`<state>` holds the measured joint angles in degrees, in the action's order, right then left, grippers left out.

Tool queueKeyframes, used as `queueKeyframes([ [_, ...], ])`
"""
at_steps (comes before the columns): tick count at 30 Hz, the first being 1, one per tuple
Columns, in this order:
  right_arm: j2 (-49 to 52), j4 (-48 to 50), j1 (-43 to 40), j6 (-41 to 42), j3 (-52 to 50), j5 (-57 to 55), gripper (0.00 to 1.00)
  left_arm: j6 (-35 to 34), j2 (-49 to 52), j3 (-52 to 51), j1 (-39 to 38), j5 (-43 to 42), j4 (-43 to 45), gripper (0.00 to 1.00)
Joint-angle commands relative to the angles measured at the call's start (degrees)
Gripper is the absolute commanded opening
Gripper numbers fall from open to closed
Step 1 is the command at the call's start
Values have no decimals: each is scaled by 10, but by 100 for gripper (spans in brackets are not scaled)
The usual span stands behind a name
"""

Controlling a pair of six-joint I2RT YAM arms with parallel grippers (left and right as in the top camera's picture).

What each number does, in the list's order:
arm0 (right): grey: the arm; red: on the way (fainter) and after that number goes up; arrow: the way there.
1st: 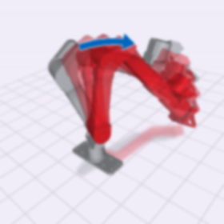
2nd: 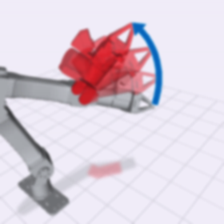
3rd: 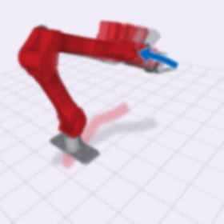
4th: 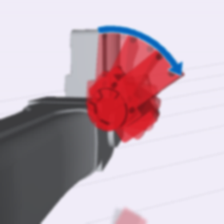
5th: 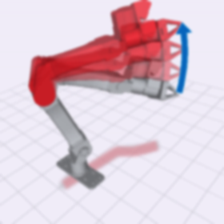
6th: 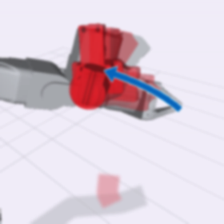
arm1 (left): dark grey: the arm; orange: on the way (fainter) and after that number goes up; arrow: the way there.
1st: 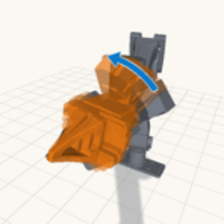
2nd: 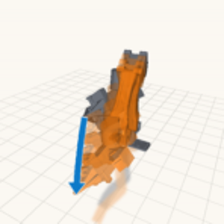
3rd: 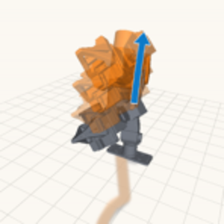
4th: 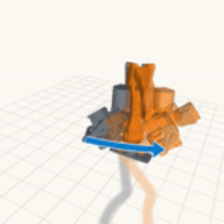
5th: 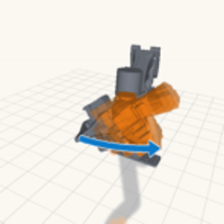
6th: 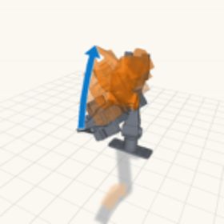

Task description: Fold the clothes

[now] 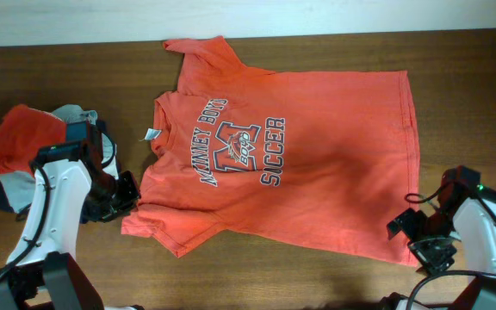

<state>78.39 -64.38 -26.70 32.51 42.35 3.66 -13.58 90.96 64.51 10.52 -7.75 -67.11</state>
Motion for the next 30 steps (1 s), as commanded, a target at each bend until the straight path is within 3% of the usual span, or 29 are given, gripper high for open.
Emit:
queueKeyframes([
  [1,-4,45,1,19,-44,47,84,17,-9,7,1,-4,3,16],
  [3,-4,71,1,23,-63,52,77,17,-9,7,1,-4,3,17],
  [9,-4,103,1,23,-91,36,77,17,-9,7,1,-5,5,17],
  [11,-4,121,1,23,-105,36,70,17,-9,7,1,-4,6,17],
  [13,-4,144,1,23,-121,36,60,17,-9,7,1,-4,7,17],
  [16,-4,162,0,18,-120,32,31,17,-9,7,1,-4,6,17],
  [20,-4,152,1,-14,-77,32,14,17,-9,7,1,-4,7,17],
  [25,-5,100,1,-54,10,33,6,17,-9,7,1,-4,7,17],
  [30,-5,70,1,-68,50,38,4,17,-9,7,1,-4,7,17],
])
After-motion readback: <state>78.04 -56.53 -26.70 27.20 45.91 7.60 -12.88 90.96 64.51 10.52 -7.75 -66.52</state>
